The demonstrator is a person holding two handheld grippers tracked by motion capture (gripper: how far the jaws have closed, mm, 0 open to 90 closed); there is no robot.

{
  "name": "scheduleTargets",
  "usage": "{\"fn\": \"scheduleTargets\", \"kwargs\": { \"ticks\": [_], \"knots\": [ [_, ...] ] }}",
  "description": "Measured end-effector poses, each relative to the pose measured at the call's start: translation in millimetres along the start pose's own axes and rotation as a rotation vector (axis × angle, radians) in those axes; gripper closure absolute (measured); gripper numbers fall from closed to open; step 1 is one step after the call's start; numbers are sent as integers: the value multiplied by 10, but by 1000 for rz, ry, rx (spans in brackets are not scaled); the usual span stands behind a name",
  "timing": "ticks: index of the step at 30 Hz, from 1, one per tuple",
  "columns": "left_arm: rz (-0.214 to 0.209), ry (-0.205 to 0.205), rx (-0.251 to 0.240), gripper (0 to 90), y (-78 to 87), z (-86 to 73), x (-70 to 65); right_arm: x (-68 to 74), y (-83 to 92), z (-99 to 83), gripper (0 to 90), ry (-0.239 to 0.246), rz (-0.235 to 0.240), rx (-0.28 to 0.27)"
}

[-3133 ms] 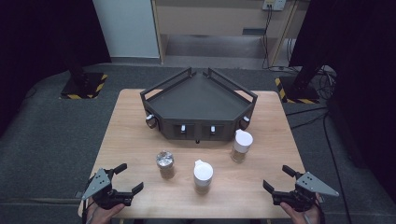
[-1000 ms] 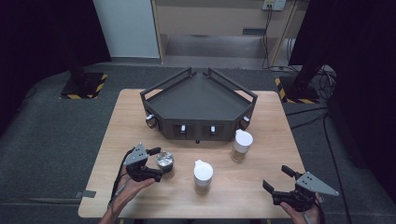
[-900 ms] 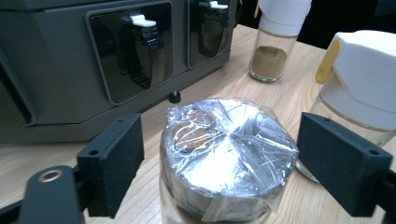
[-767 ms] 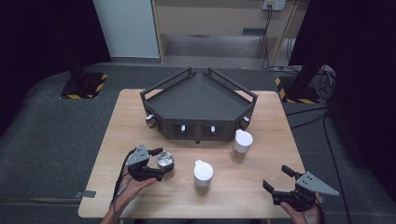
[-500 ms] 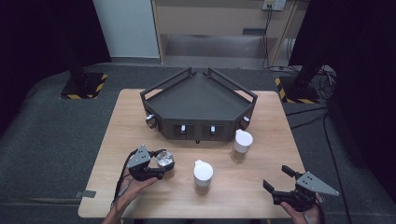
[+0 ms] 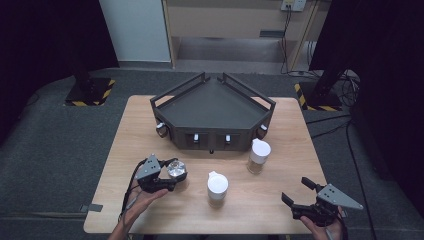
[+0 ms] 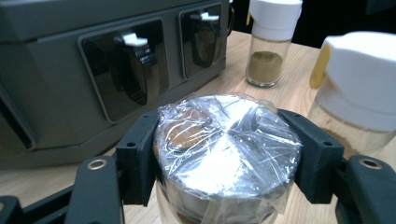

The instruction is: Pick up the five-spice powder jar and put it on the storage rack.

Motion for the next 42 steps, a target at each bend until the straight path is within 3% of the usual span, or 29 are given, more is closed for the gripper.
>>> {"fn": "scheduleTargets", "kwargs": {
  "ticks": [20,35,42],
  "knots": [
    [-54,-7,-13,333,33,599,93,-3,-8,-3,53,0,5,0],
    [-59,-22,-22,333,-51,1144,159,-3,-7,-4,51,-3,5,-1],
    [-41,-36,-29,333,-107,1372,202,-12,-5,-8,37,-11,4,-2]
  ]
}}
Point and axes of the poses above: each handheld gripper's, and its own axes: y roughly backward along the jaws, z roughly out of its top, x roughly to its left, the point moved 6 cm from there along -y, roughly forward along the jaws, and after that the axes turned 4 degrees about -z, right-handed, at the moved point
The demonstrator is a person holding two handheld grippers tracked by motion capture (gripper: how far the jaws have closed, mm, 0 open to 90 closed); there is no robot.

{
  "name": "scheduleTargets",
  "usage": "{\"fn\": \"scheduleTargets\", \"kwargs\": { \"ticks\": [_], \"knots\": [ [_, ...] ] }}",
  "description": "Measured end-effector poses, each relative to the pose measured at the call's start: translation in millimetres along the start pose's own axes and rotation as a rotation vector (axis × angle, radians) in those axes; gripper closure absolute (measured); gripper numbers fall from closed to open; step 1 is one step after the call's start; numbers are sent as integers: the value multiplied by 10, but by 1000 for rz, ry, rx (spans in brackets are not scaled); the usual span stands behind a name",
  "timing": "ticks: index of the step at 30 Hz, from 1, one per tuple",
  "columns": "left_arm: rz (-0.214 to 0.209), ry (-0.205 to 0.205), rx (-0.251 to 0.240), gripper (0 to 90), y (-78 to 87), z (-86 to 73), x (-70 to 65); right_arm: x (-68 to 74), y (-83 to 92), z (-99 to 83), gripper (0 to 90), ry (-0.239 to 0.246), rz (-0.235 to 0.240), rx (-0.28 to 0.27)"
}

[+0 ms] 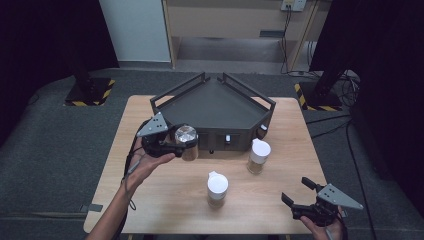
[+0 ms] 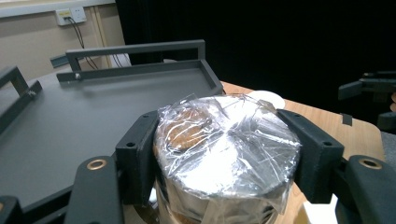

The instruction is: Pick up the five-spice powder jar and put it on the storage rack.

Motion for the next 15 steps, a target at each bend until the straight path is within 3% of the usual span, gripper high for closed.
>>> {"fn": "scheduleTargets", "kwargs": {
  "ticks": [15],
  "knots": [
    [93,16,9,333,-172,402,253,-8,-5,-7,10,-8,8,-6]
  ]
}}
Point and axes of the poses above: each handheld gripper's, and its own axes: y roughly backward along the jaws, z roughly out of its top, x roughly to its left, the point moved 6 cm from there along -y, roughly forward along the jaws, and after that the axes turned 4 degrees about -z, right-handed, at the moved point
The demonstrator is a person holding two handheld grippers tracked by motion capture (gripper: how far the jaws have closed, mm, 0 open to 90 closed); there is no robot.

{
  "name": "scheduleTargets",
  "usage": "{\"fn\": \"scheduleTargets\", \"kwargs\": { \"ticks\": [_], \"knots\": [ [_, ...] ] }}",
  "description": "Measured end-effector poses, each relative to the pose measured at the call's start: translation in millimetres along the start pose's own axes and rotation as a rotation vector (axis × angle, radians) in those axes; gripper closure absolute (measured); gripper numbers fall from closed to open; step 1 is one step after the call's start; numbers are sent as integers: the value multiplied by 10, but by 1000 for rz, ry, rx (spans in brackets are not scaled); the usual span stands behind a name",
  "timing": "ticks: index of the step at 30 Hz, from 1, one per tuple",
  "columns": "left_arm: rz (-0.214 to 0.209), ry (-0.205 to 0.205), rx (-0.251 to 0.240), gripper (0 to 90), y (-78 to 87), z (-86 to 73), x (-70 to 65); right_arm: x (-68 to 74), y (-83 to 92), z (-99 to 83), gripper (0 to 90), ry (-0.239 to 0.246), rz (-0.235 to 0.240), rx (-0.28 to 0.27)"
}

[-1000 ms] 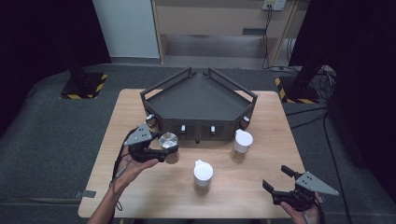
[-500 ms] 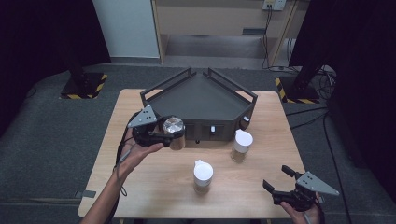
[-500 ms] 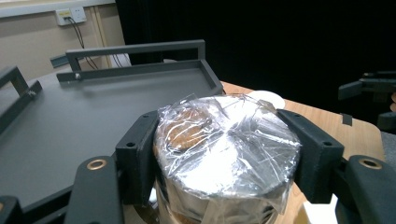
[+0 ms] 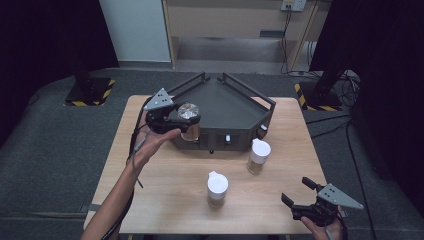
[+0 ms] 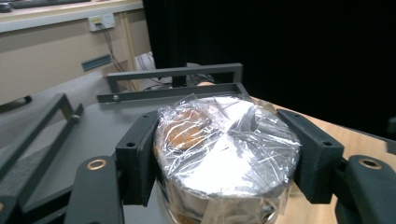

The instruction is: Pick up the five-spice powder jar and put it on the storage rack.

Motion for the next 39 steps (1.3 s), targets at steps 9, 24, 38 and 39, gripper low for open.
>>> {"fn": "scheduleTargets", "kwargs": {
  "ticks": [9,24,38,39],
  "knots": [
    [83,13,5,333,-148,154,175,0,-3,-1,10,1,3,0],
    [266,84,-9,333,-420,48,452,-9,-1,-3,10,-4,9,0],
    [350,141,-7,333,-569,-192,555,-12,0,-5,12,-12,12,0],
    [351,148,-10,333,-579,-204,556,-14,-1,-6,12,-11,12,-1]
  ]
}}
Point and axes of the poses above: each handheld gripper's, and its own axes: y roughly backward along the jaws, z roughly out of its top, x roughly to its left, the point moved 6 cm from there along -y, roughly forward along the jaws, and after that the axes turned 4 degrees about -z, right-handed, at the moved point
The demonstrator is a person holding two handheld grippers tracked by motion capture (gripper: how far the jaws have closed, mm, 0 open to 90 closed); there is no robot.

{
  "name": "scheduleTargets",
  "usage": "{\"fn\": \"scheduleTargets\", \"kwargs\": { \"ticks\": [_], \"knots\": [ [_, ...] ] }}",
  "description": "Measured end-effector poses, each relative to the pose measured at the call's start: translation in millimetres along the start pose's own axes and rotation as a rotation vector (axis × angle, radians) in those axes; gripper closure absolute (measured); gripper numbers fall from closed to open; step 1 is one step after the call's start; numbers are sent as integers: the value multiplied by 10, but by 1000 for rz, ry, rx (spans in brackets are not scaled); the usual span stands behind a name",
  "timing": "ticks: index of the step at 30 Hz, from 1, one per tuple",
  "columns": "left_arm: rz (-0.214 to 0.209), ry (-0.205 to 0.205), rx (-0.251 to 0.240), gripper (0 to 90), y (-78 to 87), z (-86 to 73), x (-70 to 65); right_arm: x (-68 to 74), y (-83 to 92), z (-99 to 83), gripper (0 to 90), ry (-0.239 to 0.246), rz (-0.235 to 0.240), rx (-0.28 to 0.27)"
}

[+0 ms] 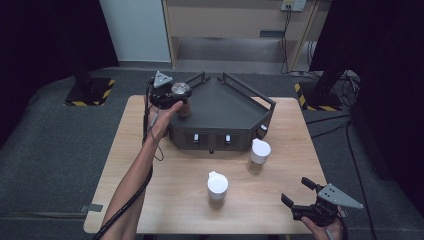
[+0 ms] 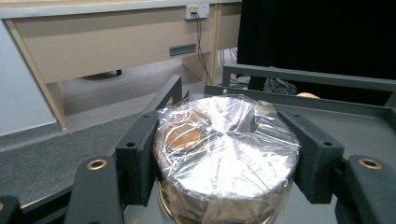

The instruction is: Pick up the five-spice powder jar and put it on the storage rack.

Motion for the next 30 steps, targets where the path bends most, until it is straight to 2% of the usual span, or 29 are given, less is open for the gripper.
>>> {"fn": "scheduleTargets", "kwargs": {
  "ticks": [15,23,27,30],
  "knots": [
    [6,23,12,333,-70,-75,6,0,2,0,13,0,2,0],
    [3,26,-3,330,-88,-119,13,-2,2,-1,13,2,4,1],
    [11,8,1,216,-85,-69,-19,-2,1,-1,13,0,4,0],
    [5,23,-17,143,-59,-8,-37,0,3,0,13,2,4,-1]
  ]
}}
Point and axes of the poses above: each handheld gripper's, and its own axes: y roughly backward along the jaws, z roughly out of its top, x roughly to its left, the point moved 6 cm from there along -y, roughly forward along the jaws, and after that the axes turned 4 degrees about -z, right-handed, at the moved point
